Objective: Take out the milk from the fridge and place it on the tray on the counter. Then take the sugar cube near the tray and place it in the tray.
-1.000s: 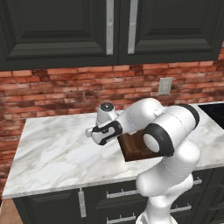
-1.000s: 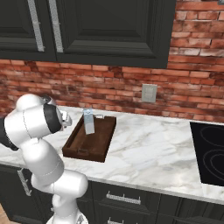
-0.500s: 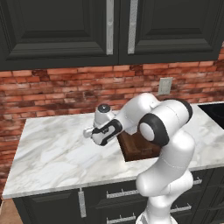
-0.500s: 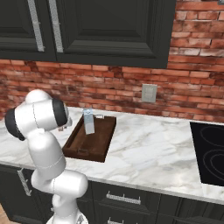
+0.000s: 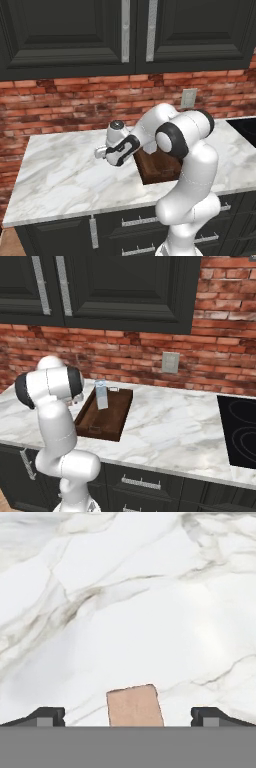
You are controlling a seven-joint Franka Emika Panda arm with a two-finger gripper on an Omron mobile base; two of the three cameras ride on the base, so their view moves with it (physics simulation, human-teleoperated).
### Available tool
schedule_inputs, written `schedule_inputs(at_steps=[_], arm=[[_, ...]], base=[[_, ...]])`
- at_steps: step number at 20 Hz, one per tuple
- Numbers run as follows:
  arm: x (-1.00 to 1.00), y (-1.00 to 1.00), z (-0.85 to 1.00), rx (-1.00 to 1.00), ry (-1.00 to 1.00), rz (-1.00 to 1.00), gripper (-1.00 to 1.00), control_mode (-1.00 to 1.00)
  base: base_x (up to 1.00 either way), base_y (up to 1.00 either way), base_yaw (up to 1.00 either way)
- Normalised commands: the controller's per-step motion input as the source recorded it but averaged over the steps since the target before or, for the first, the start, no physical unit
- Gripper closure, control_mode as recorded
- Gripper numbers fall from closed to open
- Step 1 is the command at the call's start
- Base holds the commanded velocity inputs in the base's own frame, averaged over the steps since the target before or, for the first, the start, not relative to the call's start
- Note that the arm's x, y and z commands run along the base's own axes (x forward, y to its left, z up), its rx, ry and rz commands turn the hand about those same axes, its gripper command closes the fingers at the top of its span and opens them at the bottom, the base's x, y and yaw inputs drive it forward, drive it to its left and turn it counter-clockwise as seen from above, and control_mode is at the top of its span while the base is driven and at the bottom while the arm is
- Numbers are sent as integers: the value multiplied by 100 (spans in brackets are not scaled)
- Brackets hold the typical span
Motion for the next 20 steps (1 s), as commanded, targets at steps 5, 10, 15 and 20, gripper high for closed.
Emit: schedule_inputs(at_steps=[5,10,15,20], arm=[[22,0,-11,0,2,0,-100,-100],[9,0,-17,0,2,0,100,-100],[0,0,-10,0,7,0,100,-100],[0,0,-9,0,4,-2,100,-100]], base=[[0,0,0],[0,0,0],[0,0,0],[0,0,0]])
